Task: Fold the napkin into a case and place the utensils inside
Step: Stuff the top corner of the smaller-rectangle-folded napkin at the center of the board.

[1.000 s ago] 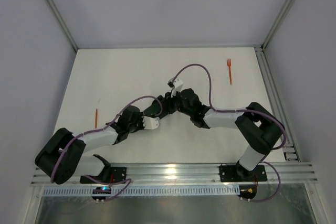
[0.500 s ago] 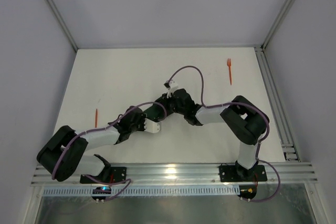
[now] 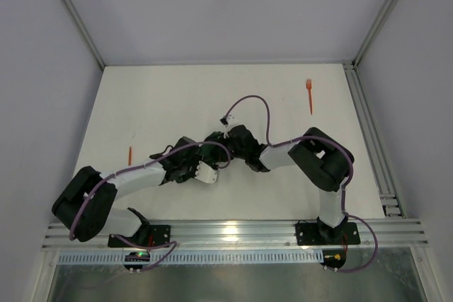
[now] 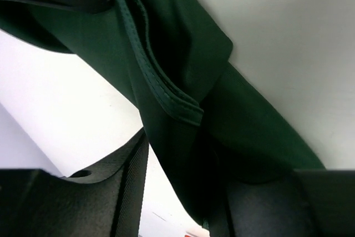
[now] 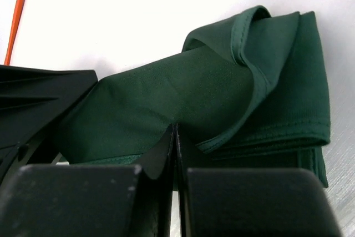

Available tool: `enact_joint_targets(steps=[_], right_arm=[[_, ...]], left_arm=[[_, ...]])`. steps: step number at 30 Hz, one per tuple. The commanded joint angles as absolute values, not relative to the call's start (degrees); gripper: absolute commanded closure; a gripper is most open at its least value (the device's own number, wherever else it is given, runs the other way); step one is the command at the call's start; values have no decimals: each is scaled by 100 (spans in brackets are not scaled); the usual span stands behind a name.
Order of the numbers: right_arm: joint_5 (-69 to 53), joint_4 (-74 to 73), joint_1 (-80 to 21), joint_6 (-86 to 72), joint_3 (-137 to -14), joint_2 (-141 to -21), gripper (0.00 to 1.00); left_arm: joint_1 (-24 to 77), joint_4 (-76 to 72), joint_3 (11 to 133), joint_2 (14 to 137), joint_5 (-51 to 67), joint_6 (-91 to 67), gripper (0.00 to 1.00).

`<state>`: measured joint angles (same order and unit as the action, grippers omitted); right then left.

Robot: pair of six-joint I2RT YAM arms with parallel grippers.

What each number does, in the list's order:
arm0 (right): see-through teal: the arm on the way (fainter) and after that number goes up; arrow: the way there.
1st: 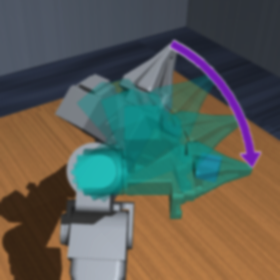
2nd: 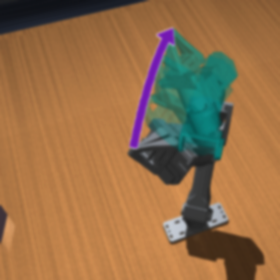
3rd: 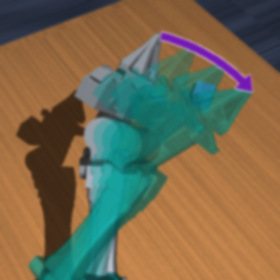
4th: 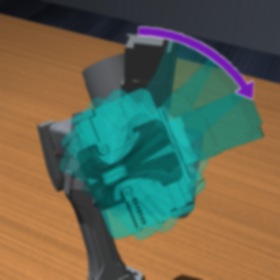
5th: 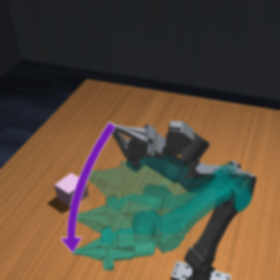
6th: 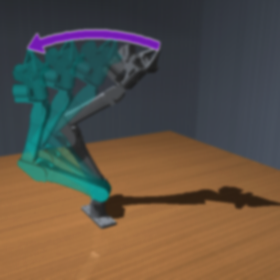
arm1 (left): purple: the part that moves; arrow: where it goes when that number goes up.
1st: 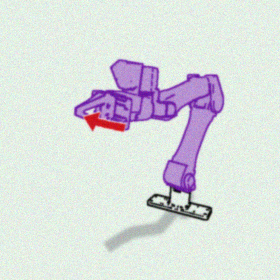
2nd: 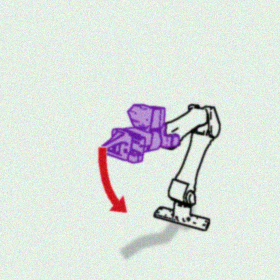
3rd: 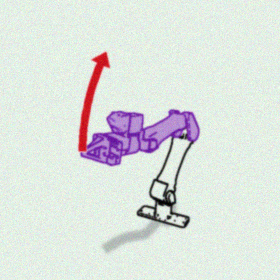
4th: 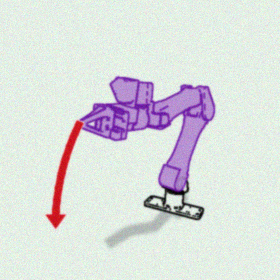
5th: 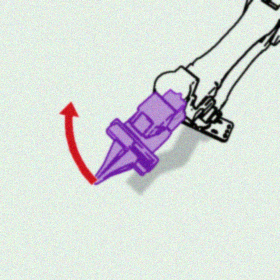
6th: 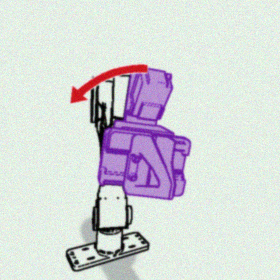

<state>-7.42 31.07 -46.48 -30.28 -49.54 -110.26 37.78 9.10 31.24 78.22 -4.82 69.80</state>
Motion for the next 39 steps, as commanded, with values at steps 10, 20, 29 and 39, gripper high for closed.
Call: enact_joint_targets(steps=[10, 20, 29, 39], right_arm=[[-396, 2698, -4667, -3225, -4992, -11197, 96], [-369, 2707, -4676, -3190, -5001, -11180, 96], [-387, 2742, -4676, -3191, -4992, -11206, 96], [-378, 2777, -4676, -3199, -4983, -11224, 96]], left_arm=[[3788, 3726, 3989, 7638, 834, 6522, 44], [3779, 3955, 4122, 7497, 1502, 5986, 41], [3349, 3805, 4596, 7260, 2460, 5239, 43], [3252, 3808, 4869, 7418, 2751, 4461, 52]])
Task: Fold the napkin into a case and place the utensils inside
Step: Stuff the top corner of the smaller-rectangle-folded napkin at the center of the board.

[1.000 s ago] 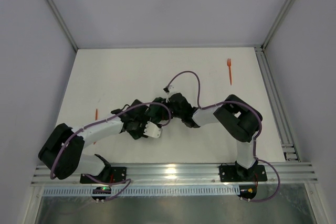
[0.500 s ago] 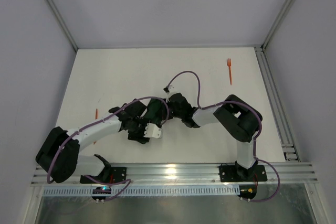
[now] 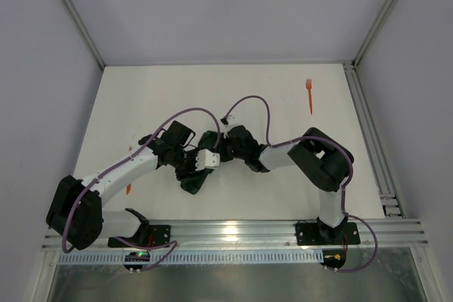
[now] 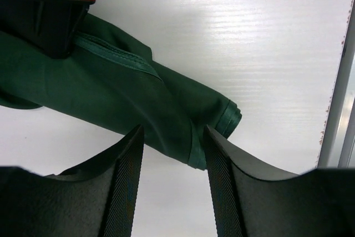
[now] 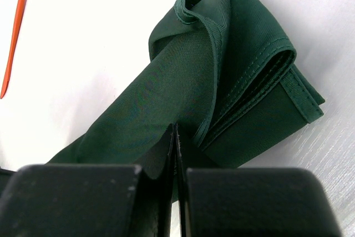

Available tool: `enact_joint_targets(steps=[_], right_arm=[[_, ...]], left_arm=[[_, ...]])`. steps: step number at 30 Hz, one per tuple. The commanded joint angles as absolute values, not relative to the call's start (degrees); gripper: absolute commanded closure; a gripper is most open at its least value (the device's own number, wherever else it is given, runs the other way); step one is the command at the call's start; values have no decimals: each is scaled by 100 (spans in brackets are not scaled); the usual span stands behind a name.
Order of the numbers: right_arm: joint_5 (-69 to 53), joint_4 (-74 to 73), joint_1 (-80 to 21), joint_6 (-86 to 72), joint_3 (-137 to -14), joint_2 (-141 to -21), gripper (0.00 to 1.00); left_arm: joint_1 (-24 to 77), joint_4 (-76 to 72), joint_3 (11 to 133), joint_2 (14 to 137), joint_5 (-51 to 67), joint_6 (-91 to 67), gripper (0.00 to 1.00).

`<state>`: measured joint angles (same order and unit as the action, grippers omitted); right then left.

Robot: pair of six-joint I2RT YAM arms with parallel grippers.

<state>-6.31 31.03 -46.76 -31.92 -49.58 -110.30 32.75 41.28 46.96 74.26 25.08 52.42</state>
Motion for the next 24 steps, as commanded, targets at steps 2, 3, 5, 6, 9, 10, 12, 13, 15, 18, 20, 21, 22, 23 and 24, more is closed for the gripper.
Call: enact_joint_targets(steps=[2, 3, 5, 6, 9, 10, 12, 13, 15, 18, 20, 21, 22, 23, 24], right_arm=[[-369, 2777, -4676, -3190, -4975, -11224, 96], [-369, 2769, -4676, -3199, -4975, -11215, 96], [-378, 2777, -4676, -3191, -4975, -11215, 96], [-378, 2777, -4676, -3199, -4975, -11215, 96], [-378, 2795, -4676, -3199, -4983, -11232, 96], [-378, 2804, -4684, -3199, -4983, -11232, 96], [-395, 2812, -4676, -3208, -4983, -11233, 96], [-387, 2821, -4667, -3217, -4975, -11232, 96], [-387, 2839, -4676, -3217, -4966, -11232, 96], [-360, 2830, -4676, -3225, -4948, -11215, 96], [-334, 2848, -4676, -3217, -4922, -11189, 96], [-317, 2856, -4667, -3217, -4922, -11180, 96], [-308, 2856, -4676, -3217, -4913, -11171, 96], [-299, 2856, -4676, -3217, -4913, -11171, 96], [-290, 2865, -4676, -3225, -4904, -11171, 96]], left_arm=[[3261, 3472, 4790, 7470, 2664, 4377, 52], [3287, 3419, 4773, 7514, 2567, 4360, 50], [3375, 3297, 4676, 7663, 2243, 4324, 49], [3410, 3252, 4632, 7690, 2128, 4316, 50], [3577, 2989, 4466, 7699, 1707, 4237, 50], [3629, 2901, 4421, 7682, 1635, 4210, 50], [3744, 2752, 4342, 7664, 1329, 4175, 51], [3796, 2681, 4307, 7681, 1205, 4149, 53], [3937, 2541, 4202, 7734, 1090, 4140, 55], [4095, 2584, 4140, 7770, 1046, 4113, 57], [4192, 2488, 3991, 7752, 836, 4113, 58], [4245, 2435, 3947, 7726, 791, 4139, 63], [4341, 2391, 3903, 7682, 748, 4140, 66], [4403, 2356, 3824, 7656, 564, 4157, 70], [4482, 2312, 3771, 7629, 449, 4201, 81]])
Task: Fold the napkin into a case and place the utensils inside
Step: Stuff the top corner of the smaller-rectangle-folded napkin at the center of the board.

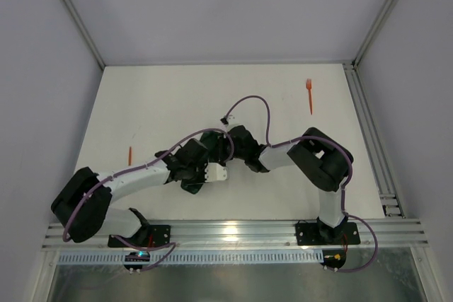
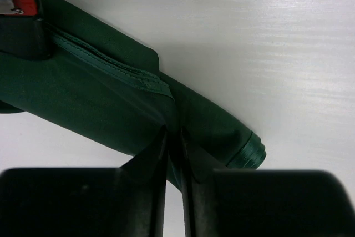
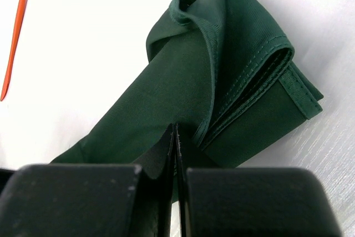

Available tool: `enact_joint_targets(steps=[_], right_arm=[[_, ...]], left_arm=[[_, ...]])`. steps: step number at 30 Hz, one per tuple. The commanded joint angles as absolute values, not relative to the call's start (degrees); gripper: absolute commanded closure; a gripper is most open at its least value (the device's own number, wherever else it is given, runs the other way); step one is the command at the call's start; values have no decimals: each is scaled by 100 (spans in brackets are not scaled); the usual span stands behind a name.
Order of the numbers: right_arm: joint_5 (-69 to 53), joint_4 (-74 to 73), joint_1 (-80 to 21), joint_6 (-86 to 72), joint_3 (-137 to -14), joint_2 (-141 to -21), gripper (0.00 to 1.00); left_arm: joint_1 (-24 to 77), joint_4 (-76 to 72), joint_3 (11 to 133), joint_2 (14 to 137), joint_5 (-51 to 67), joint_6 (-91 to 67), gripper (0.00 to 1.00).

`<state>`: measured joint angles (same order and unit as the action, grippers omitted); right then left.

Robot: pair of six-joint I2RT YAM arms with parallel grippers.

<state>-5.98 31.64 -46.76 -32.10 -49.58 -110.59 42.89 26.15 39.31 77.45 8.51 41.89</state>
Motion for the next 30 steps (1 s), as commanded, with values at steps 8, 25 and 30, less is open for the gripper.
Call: enact_joint_targets(steps=[8, 25, 30], right_arm=[[-439, 2971, -4676, -3120, -4878, -11031, 96], [-2785, 3568, -4816, -2180, -4640, -10317, 91], [-3050, 3568, -4896, -2355, -4834, -10871, 94]], left_arm=[[5492, 1828, 3217, 7576, -571, 4561, 100], [5599, 2197, 3199, 8025, -158, 4518, 98], [5581, 2232, 3199, 7902, -35, 4439, 97]])
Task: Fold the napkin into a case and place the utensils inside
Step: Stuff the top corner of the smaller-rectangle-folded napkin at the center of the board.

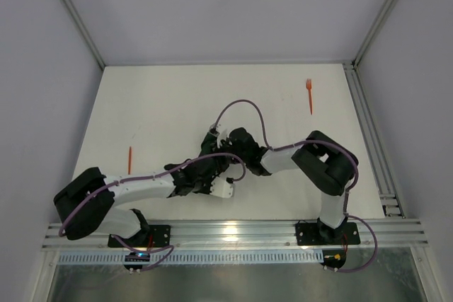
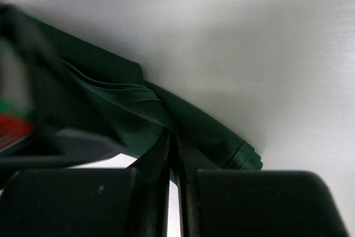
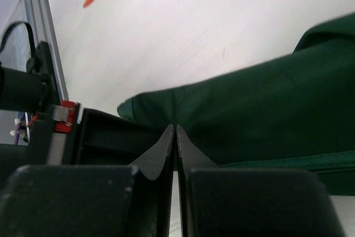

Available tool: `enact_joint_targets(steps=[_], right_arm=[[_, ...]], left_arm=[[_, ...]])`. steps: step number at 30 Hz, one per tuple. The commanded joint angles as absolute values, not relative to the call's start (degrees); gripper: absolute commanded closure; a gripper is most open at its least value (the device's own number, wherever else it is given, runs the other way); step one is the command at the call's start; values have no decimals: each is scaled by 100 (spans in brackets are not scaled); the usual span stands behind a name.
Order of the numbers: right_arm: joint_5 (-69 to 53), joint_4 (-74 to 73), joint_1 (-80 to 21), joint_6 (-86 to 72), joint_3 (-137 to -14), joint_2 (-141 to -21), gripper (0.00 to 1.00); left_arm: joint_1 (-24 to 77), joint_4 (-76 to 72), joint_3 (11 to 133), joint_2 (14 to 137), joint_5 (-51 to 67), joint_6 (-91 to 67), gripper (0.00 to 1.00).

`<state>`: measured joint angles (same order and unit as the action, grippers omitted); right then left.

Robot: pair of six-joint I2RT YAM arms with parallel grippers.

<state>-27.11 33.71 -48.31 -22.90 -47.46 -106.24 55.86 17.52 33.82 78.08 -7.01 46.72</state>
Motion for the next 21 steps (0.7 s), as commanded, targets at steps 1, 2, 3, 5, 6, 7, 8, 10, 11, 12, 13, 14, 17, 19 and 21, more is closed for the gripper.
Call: enact_joint_targets(steps=[1, 2, 3, 5, 6, 7, 8, 10, 11, 12, 13, 14, 17, 19, 21], right_arm=[[-3041, 3586, -4896, -2382, -4834, -10924, 95], [-3102, 3595, -4896, -2408, -4834, -11038, 95], [-3146, 3612, -4904, -2434, -4834, -11100, 95], [-3190, 3533, -4930, -2435, -4834, -11232, 96], [-3112, 3490, -4939, -2461, -4799, -11259, 96], [-3016, 3428, -4939, -2496, -4773, -11294, 96], [-2910, 3358, -4939, -2522, -4764, -11346, 96], [-2769, 3139, -4922, -2557, -4799, -11434, 96], [-2751, 3112, -4922, -2592, -4799, -11469, 96], [-2716, 3085, -4922, -2619, -4790, -11531, 96], [-2664, 3041, -4922, -2654, -4781, -11549, 96], [-2602, 3015, -4922, -2672, -4764, -11558, 96], [-2391, 2971, -4922, -2742, -4676, -11531, 96], [-2347, 2971, -4922, -2760, -4641, -11540, 96], [-2312, 2971, -4913, -2795, -4658, -11549, 96]], left_arm=[[5555, 2232, 3208, 7832, -18, 4378, 95], [5529, 2250, 3225, 7796, -18, 4342, 94], [5494, 2267, 3243, 7770, 165, 4324, 93], [5406, 2276, 3269, 7700, 193, 4263, 92], [5370, 2294, 3296, 7699, 246, 4237, 92], [5327, 2303, 3331, 7699, 255, 4202, 92], [5248, 2346, 3357, 7682, 290, 4192, 92], [5168, 2425, 3454, 7647, 465, 4122, 91], [5133, 2469, 3480, 7612, 518, 4061, 90], [5063, 2565, 3541, 7533, 571, 4052, 89], [5028, 2601, 3568, 7480, 632, 4034, 88], [4993, 2645, 3586, 7436, 668, 3999, 87], [4843, 2803, 3682, 7269, 834, 3973, 85], [4703, 2987, 3805, 7129, 1149, 3929, 81], [4580, 3207, 3954, 6988, 1536, 3876, 77]])
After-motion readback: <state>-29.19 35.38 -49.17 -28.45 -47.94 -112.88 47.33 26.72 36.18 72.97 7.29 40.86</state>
